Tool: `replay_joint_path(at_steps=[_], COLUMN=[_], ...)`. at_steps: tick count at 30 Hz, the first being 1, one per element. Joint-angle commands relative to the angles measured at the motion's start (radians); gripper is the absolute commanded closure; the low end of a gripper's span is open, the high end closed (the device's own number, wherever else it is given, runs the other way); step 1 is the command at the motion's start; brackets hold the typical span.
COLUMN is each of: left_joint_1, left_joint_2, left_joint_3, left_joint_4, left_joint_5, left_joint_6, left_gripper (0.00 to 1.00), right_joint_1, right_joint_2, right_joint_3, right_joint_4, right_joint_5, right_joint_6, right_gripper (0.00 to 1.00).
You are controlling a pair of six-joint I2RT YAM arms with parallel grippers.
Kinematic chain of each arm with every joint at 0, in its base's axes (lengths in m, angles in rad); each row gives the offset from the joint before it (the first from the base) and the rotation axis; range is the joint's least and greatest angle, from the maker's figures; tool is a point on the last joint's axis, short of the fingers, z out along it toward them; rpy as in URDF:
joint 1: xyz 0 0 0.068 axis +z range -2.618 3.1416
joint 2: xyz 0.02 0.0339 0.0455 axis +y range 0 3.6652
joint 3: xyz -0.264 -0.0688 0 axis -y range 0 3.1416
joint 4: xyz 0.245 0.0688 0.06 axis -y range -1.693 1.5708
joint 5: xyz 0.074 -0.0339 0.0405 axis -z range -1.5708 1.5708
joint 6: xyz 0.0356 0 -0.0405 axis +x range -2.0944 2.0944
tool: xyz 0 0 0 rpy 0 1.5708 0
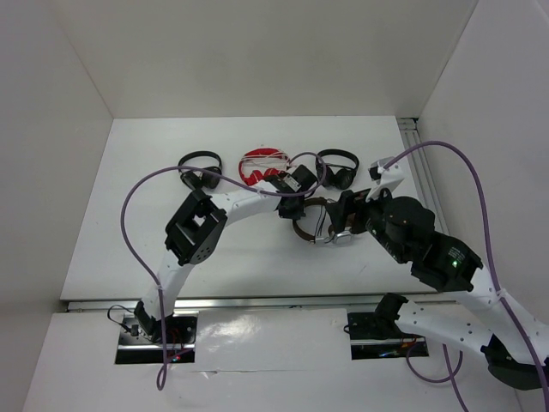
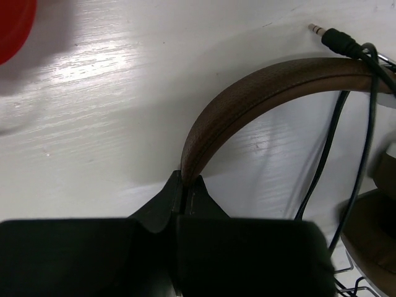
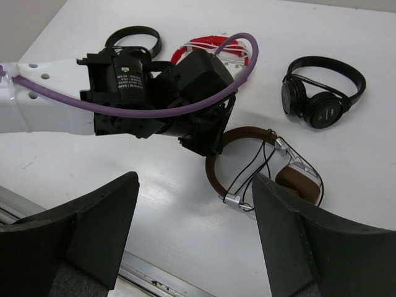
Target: Wrap the headphones
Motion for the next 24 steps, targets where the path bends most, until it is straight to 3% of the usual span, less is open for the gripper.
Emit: replay_joint_path(at_steps=[1, 4, 6, 7, 14, 18, 20, 21, 24], left_joint_1=[-0.017, -0.017, -0.017, -0.017, -0.026, -0.035, -0.035, -0.045, -0.045], left_joint_2=[0.022, 0.031, 0.031, 0.02, -0.084, -0.148, -0.197, -0.217, -0.312], left_joint_3=[0.016, -0.013, -0.024, -0.024, -0.07, -0.099, -0.122, -0.15, -0.214], left_joint_4=[0.06, 0.069, 0.069, 0.078, 0.078, 0.088, 0.098, 0.109, 0.118], left_joint_5=[0.011, 0.011, 0.023, 0.023, 0.033, 0.033, 0.033, 0.042, 0.042], left_joint_6=[-0.054, -0.064, -0.064, -0.064, -0.064, -0.064, -0.064, -0.064, -0.064], left_gripper=[1.0, 0.96, 0.88, 0.79, 0.59, 0.53, 0.51, 0.41, 0.41], right_joint_1=[-0.005, -0.005, -0.005, -0.005, -0.005, -0.005, -0.005, -0.005, -0.005], right_joint_2=[-0.013, -0.013, -0.013, -0.013, -0.013, 0.005, 0.014, 0.014, 0.005], right_joint_3=[-0.005, -0.005, -0.014, -0.014, 0.009, 0.018, 0.018, 0.018, 0.018], right_joint_4=[0.006, 0.006, 0.006, 0.006, 0.006, -0.014, -0.023, -0.023, -0.023], right_joint_5=[-0.009, -0.019, -0.019, -0.028, -0.051, -0.051, -0.051, -0.051, -0.051], right_joint_6=[0.008, 0.008, 0.008, 0.008, 0.037, 0.05, 0.06, 0.06, 0.071], right_gripper=[0.19, 0.19, 0.19, 0.18, 0.15, 0.14, 0.11, 0.03, 0.01])
